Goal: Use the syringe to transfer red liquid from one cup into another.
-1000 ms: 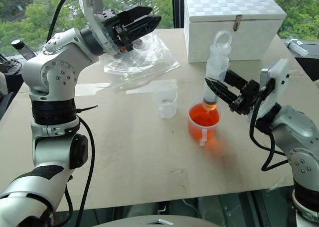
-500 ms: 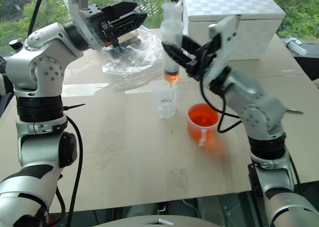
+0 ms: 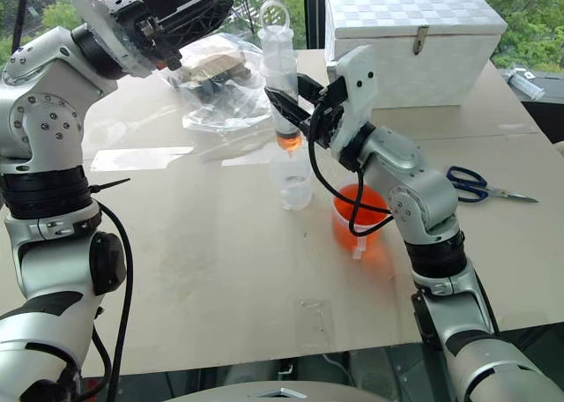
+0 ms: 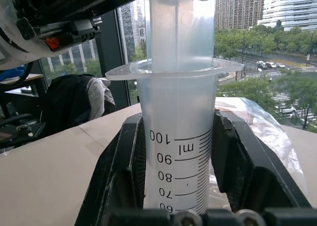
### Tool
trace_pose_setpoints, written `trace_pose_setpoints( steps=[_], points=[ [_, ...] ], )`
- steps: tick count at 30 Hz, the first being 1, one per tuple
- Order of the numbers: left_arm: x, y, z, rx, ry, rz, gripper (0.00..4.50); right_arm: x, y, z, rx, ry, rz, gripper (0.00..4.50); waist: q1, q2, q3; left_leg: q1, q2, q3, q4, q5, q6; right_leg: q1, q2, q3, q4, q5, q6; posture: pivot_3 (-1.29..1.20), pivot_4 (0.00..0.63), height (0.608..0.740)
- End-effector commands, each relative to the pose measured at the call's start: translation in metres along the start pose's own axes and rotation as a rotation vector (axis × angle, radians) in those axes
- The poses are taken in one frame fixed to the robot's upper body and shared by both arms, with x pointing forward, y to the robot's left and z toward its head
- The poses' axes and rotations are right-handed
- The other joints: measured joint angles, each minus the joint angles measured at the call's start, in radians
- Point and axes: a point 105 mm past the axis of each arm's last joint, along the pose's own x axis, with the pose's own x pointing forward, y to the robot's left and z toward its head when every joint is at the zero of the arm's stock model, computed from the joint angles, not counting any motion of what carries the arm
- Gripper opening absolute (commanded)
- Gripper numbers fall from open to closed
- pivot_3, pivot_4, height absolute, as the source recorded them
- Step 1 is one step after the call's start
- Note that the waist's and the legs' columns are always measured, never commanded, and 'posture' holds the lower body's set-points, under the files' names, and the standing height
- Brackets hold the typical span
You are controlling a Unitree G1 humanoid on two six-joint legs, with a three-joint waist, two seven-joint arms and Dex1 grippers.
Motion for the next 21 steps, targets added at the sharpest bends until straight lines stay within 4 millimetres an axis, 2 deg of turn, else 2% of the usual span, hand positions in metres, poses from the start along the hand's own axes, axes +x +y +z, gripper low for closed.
trace_pose_setpoints(
  steps=[1,9,12,19,21],
  points=[
    [0.005,-0.013,0.009,0.012,-0.024,-0.066,2.38,-0.001,0.007,0.013,-0.034,-0.046,0.028,1.42,0.0,0.0,0.0,0.0,0.0,0.0,0.0,0.0,0.0,0.0,0.0,0.0,0.0,0.0,0.0,0.0,0.15,0.74],
    [0.02,-0.031,0.006,-0.036,-0.041,-0.184,2.38,-0.005,0.006,0.009,-0.049,-0.024,0.011,1.42,0.0,0.0,0.0,0.0,0.0,0.0,0.0,0.0,0.0,0.0,0.0,0.0,0.0,0.0,0.0,0.0,0.15,0.74],
    [0.021,-0.031,0.005,-0.036,-0.036,-0.186,2.38,-0.005,0.006,0.008,-0.055,-0.02,0.008,1.42,-0.002,0.0,0.0,0.0,0.0,0.0,0.0,0.0,0.0,0.0,0.001,0.0,0.0,0.0,0.0,0.0,0.15,0.74],
    [0.025,-0.034,-0.011,-0.052,0.024,-0.199,2.38,-0.004,0.011,0.01,-0.052,-0.035,0.027,1.42,-0.002,0.0,0.0,0.0,0.0,0.0,0.0,0.0,0.0,0.0,0.001,0.001,0.0,0.0,0.0,0.0,0.15,0.74],
    [0.026,-0.037,-0.016,-0.049,0.039,-0.214,1.86,-0.004,0.012,0.01,-0.052,-0.035,0.033,1.42,-0.002,0.0,0.0,0.0,0.0,0.0,0.0,0.0,0.0,0.0,0.001,0.001,0.0,0.0,0.0,0.0,0.15,0.74]
  ],
)
